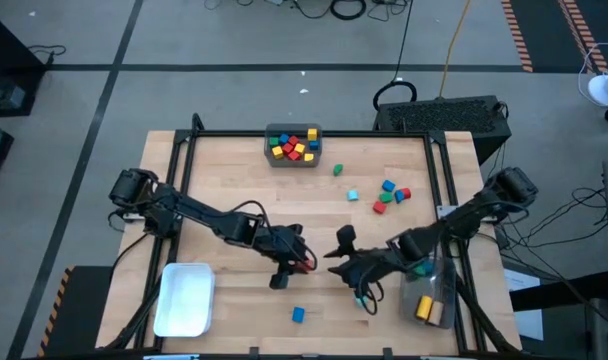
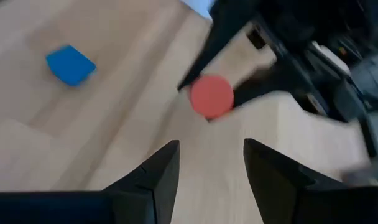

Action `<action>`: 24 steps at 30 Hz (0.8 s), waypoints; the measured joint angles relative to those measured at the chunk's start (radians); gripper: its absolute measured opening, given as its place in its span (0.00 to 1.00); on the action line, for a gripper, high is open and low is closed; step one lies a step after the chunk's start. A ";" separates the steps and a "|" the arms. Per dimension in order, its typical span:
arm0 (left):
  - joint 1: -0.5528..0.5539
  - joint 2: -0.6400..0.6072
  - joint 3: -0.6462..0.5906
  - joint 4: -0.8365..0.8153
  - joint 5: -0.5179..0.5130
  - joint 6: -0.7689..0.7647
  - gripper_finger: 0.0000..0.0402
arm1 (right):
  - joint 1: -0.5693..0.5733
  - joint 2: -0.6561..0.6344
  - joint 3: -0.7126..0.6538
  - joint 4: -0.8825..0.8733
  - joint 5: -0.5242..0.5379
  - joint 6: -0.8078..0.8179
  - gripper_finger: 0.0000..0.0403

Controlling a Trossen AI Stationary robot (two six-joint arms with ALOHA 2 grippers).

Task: Sort blocks by size
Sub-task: Put the orange cylindrical block into the bottom black bin

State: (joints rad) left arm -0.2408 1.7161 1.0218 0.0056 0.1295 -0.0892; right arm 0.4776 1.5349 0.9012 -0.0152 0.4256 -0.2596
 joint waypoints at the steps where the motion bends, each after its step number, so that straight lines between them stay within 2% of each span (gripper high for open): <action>1: 0.000 0.005 0.000 0.016 0.000 0.001 0.34 | -0.010 0.000 0.000 0.022 -0.035 -0.018 0.41; 3: 0.002 0.016 0.000 0.040 0.003 0.007 0.34 | -0.036 0.003 0.000 0.059 -0.100 -0.046 0.41; 8: 0.012 0.074 0.000 0.098 0.054 0.026 0.34 | -0.086 0.025 -0.001 0.062 -0.160 -0.092 0.41; 13: 0.026 0.128 0.000 0.148 0.086 0.028 0.34 | -0.106 0.056 0.001 0.095 -0.284 -0.099 0.41; 20: 0.044 0.182 0.001 0.256 0.132 0.045 0.34 | -0.112 0.157 0.001 0.124 -0.301 -0.127 0.41; 24: 0.049 0.195 0.000 0.262 0.151 0.045 0.34 | -0.112 0.198 0.001 0.161 -0.302 -0.130 0.41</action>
State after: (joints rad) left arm -0.1913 1.9113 1.0222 0.2671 0.2804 -0.0441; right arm 0.3657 1.7328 0.9020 0.1459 0.1232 -0.3900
